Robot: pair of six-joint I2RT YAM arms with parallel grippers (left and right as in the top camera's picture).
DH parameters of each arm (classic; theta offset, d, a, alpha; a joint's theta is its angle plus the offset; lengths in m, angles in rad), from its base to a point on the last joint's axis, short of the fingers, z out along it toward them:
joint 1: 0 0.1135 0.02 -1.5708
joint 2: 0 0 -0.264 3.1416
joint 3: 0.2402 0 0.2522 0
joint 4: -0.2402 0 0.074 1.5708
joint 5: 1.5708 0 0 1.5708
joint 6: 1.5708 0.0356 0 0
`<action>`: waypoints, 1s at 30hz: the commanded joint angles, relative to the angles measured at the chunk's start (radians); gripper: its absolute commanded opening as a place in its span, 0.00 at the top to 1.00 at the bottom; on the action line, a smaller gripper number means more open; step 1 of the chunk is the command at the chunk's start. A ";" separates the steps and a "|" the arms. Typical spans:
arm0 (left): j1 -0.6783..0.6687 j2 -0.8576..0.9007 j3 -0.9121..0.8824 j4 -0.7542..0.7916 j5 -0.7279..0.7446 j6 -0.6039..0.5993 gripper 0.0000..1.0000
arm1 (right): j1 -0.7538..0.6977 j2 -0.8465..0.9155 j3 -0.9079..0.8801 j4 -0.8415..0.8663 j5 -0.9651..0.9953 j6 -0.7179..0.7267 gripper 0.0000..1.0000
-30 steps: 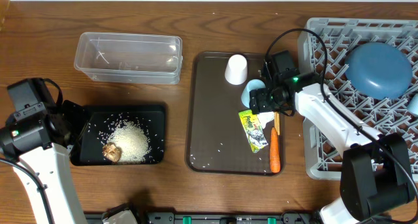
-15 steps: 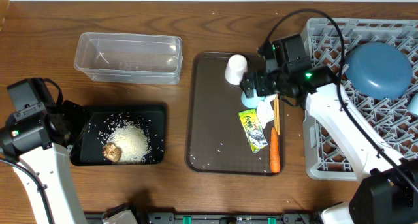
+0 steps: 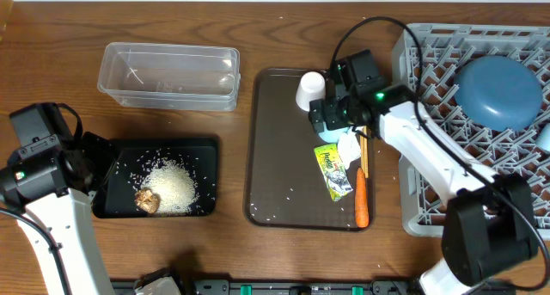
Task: Sort waste into correct bins and load items into the dishwasher rack
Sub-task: 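Close the right gripper around the light blue cup, then lift the light blue cup and carry it right over the rack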
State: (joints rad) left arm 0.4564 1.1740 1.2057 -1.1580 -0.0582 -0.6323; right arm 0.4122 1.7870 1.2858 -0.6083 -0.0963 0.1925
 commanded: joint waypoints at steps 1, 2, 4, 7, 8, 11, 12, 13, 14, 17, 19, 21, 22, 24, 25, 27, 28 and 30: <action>0.005 -0.001 -0.003 -0.005 -0.002 -0.009 0.02 | 0.019 0.038 0.010 0.007 0.024 -0.015 0.01; 0.005 -0.001 -0.003 -0.005 -0.002 -0.009 0.02 | 0.022 0.048 0.010 0.008 0.035 -0.014 0.01; 0.005 -0.001 -0.003 -0.005 -0.002 -0.009 0.02 | 0.028 0.065 0.010 0.008 0.066 -0.014 0.01; 0.005 -0.001 -0.003 -0.005 -0.002 -0.009 0.02 | 0.032 0.072 0.010 0.008 0.098 -0.014 0.02; 0.005 -0.001 -0.003 -0.005 -0.002 -0.009 0.02 | 0.032 0.072 0.010 0.010 0.107 -0.014 0.02; 0.005 -0.001 -0.003 -0.005 -0.002 -0.009 0.02 | 0.032 0.072 0.010 0.012 0.138 -0.014 0.05; 0.005 -0.001 -0.003 -0.005 -0.002 -0.009 0.02 | 0.032 0.072 0.010 0.012 0.146 -0.014 0.06; 0.005 -0.001 -0.003 -0.005 -0.002 -0.009 0.02 | 0.032 0.072 0.010 0.012 0.151 -0.014 0.09; 0.005 -0.001 -0.003 -0.005 -0.002 -0.009 0.03 | 0.032 0.072 0.010 0.014 0.153 -0.014 0.12; 0.005 -0.001 -0.003 -0.005 -0.002 -0.009 0.02 | 0.032 0.072 0.010 0.014 0.153 -0.014 0.17; 0.005 -0.001 -0.003 -0.005 -0.002 -0.009 0.02 | 0.032 0.072 0.010 0.013 0.152 -0.014 0.25; 0.005 -0.001 -0.003 -0.005 -0.002 -0.009 0.02 | 0.033 0.072 0.010 0.010 0.151 -0.014 0.32; 0.005 -0.001 -0.003 -0.005 -0.002 -0.009 0.02 | 0.034 0.072 0.010 0.006 0.152 -0.013 0.35; 0.005 -0.001 -0.003 -0.005 -0.002 -0.009 0.02 | 0.035 0.072 0.010 0.002 0.152 -0.006 0.37; 0.005 -0.001 -0.003 -0.005 -0.002 -0.009 0.02 | 0.034 0.072 0.010 0.001 0.151 -0.006 0.38; 0.005 -0.001 -0.003 -0.005 -0.002 -0.009 0.02 | 0.034 0.072 0.010 -0.001 0.151 -0.006 0.38; 0.005 -0.001 -0.003 -0.005 -0.002 -0.009 0.02 | 0.034 0.072 0.010 -0.002 0.151 -0.006 0.39; 0.005 -0.001 -0.003 -0.005 -0.002 -0.009 0.02 | 0.034 0.072 0.010 -0.001 0.151 -0.006 0.42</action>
State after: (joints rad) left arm 0.4564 1.1740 1.2057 -1.1580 -0.0582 -0.6323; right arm 0.4252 1.8561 1.2858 -0.6075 0.0422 0.1787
